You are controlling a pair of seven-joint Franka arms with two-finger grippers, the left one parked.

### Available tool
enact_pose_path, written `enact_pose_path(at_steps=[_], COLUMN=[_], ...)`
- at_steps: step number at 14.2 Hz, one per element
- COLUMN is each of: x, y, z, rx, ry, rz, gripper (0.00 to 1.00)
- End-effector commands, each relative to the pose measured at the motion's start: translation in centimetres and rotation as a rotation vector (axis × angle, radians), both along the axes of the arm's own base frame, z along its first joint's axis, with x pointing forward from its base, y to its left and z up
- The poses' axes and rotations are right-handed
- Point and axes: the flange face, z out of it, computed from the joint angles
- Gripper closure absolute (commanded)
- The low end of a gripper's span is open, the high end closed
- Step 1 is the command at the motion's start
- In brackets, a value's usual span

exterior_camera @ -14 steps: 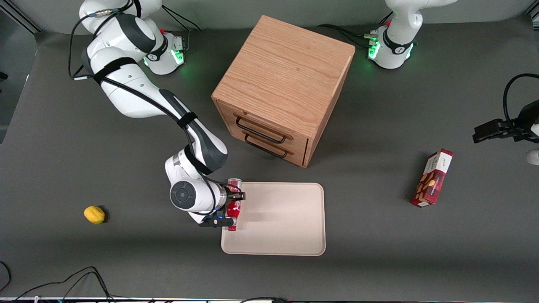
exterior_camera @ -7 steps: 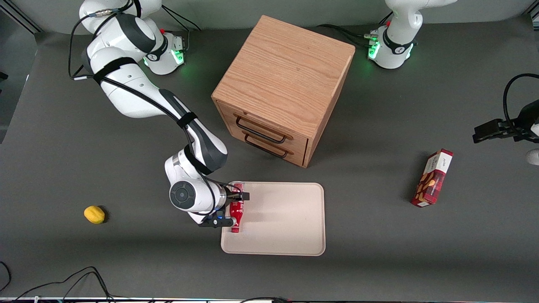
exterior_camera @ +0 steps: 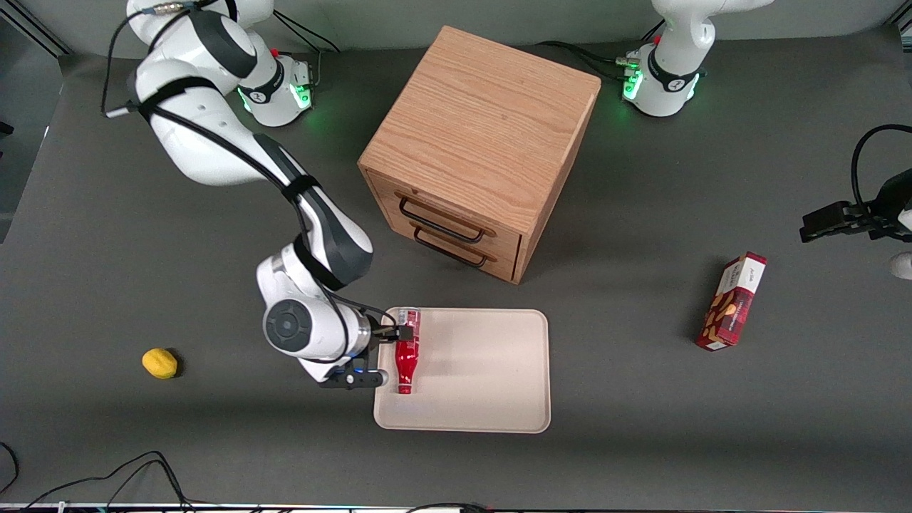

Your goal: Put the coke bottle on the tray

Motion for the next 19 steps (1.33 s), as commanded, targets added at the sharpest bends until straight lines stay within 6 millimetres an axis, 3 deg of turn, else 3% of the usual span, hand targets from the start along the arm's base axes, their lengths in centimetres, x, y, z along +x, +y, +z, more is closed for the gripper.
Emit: enact_pose_path(at_steps=[1, 3, 5, 6, 9, 11, 13, 14, 16, 19], x=[-0.7, -2.1, -3.7, -4.5, -8.5, -11.6, -14.1, -15.4, -17.9, -18.0], y=[-4.2, -7.0, -11.6, -14.0, -18.7, -20.1, -24.4, -25.4, -25.5, -25.5], z=[10.8, 18.0, 25.0, 27.5, 31.9, 33.2, 33.3, 32.6, 31.2, 31.0], rx=[-0.056, -0.096, -0.15, -0.179, -0.245, -0.249, -0.142, -0.116, -0.106, -0.11], ry=[-0.053, -0.075, -0.119, -0.121, -0.028, -0.021, -0.036, -0.053, -0.074, -0.084], rz=[-0.019, -0.046, -0.115, -0.154, -0.152, -0.173, -0.259, -0.283, -0.291, -0.284], gripper=[0.0, 0.0, 0.0, 0.0, 0.0, 0.0, 0.0, 0.0, 0.0, 0.0])
